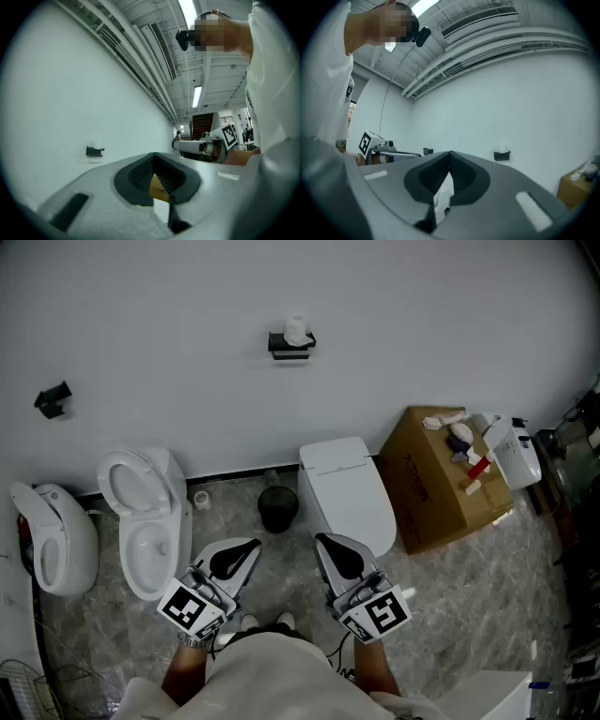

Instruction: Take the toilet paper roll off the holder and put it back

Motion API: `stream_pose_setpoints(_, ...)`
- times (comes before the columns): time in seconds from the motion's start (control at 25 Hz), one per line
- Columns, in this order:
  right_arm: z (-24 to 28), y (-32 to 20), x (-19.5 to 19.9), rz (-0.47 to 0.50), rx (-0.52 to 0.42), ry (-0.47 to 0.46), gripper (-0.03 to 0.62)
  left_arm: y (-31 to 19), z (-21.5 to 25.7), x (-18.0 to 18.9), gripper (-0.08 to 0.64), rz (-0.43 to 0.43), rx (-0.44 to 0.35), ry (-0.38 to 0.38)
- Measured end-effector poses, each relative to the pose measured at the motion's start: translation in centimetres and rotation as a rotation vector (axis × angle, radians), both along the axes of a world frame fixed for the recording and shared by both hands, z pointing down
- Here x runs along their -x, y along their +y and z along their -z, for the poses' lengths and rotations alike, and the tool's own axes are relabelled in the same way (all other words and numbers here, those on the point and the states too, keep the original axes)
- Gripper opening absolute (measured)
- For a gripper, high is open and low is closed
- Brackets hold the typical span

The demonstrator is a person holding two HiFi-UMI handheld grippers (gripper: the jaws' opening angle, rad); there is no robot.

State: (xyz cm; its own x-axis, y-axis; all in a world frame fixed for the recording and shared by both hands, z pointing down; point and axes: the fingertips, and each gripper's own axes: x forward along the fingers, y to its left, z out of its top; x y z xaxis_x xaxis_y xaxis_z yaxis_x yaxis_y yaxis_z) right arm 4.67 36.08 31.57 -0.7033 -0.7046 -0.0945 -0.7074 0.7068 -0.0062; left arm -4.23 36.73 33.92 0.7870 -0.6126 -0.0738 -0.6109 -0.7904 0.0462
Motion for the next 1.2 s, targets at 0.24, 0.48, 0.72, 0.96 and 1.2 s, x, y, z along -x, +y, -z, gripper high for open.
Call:
stream_pose_setpoints(0.24,-0.1,-0.4,0.3,-0.005,0.000,0.000,0.006,-0.3,0.1,0.4,0.002,0.004,-0.007,0.005)
stream_pose_setpoints(0.48,-0.3,-0.9,0.9,0.012,0.006,-0.001,0.007,-0.9,0.2,0.7,0.002,0.010,-0.010,0.000)
stream_pose_setpoints(0.72,-0.4,-1.4,1.0,0.015,0.011,-0.004,0.006,-1.5,0.1,0.8,0.002,0.015,-0.006,0.001)
stream_pose_setpoints(0.96,-0.5,-1.8,0.7,0.009,0.018,-0.003,0.006,-1.8,0.1,0.6,0.002,0.012,-0.001,-0.001)
stream_pose_setpoints(1.2,-0.9,-2.1,0.4,-0.005,0.022,-0.015,0.006,-2.0,-0.3,0.8,0.002,0.021,0.006,0.004)
